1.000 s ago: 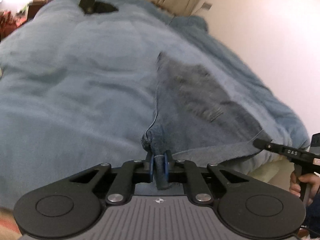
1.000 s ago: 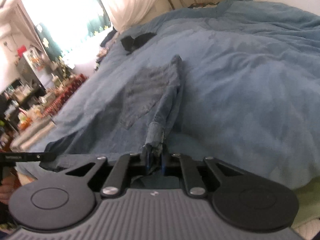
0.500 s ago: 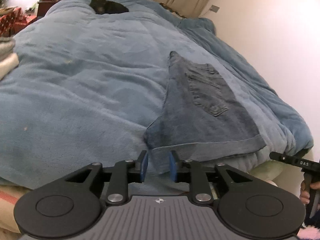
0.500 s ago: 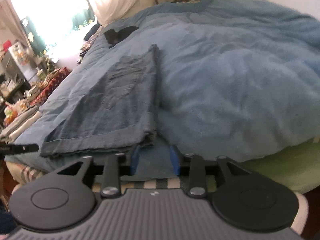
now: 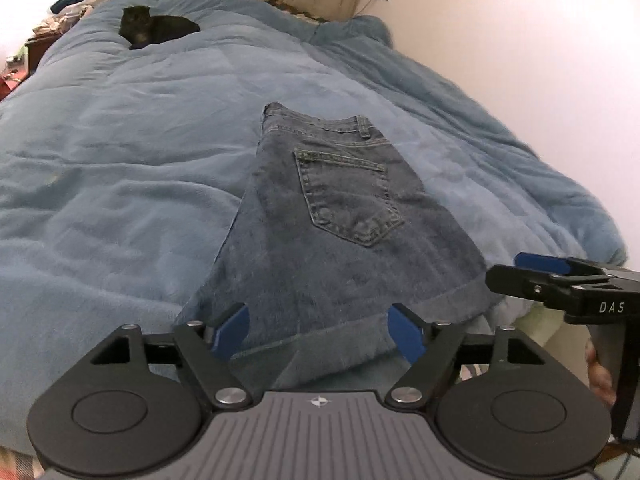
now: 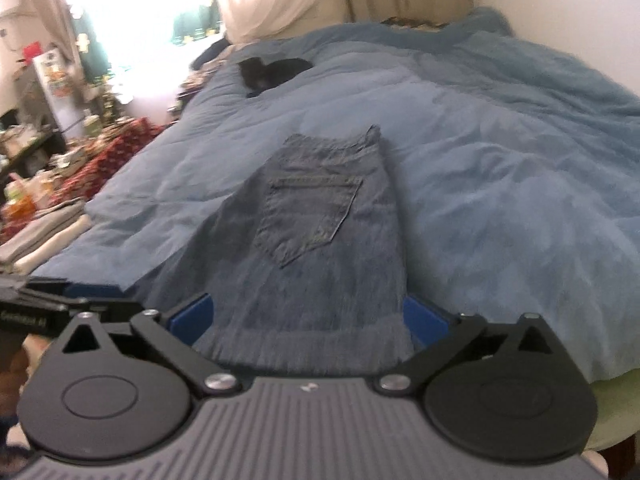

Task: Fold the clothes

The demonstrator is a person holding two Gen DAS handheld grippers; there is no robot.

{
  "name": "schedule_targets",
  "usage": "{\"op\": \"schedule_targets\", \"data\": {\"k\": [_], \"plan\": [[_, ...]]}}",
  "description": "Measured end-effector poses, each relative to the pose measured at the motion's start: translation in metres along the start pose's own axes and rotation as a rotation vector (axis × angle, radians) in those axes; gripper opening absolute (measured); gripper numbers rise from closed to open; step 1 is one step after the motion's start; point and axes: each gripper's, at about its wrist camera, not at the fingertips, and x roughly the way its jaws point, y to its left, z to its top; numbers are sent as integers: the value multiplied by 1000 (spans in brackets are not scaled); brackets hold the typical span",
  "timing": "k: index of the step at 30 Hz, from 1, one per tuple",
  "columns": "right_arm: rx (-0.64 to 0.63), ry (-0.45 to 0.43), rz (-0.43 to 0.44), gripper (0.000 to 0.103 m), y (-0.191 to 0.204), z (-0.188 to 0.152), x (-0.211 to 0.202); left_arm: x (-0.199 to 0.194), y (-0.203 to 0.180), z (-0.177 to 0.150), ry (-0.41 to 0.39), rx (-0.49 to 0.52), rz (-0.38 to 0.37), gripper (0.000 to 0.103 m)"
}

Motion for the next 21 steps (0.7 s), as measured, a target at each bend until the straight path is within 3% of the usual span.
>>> {"op": "schedule_targets", "data": {"k": [3,6,11,14,17,20,21], "plan": [[-59,-15,-95,102,13,6,5,4,-9,7,-17,15,69,83],[-154,26,-159,102,24,13,13,5,-13,14,-33,43,108,84],[-295,47,-215,102,40,13,28,23,-12,27,24,98,137,84],[-316,33,-196,102,45,12,37,29,-9,30,-3,105,165,84],[-273,45,-149,102,41,17,49,37,0,38,7,30,188,83],[-224,40,-151,102,33,26,62,51,11,49,75,-60,213,46],[-212,25,-159,102,32,29,65,55,15,51,89,-83,204,27]]}}
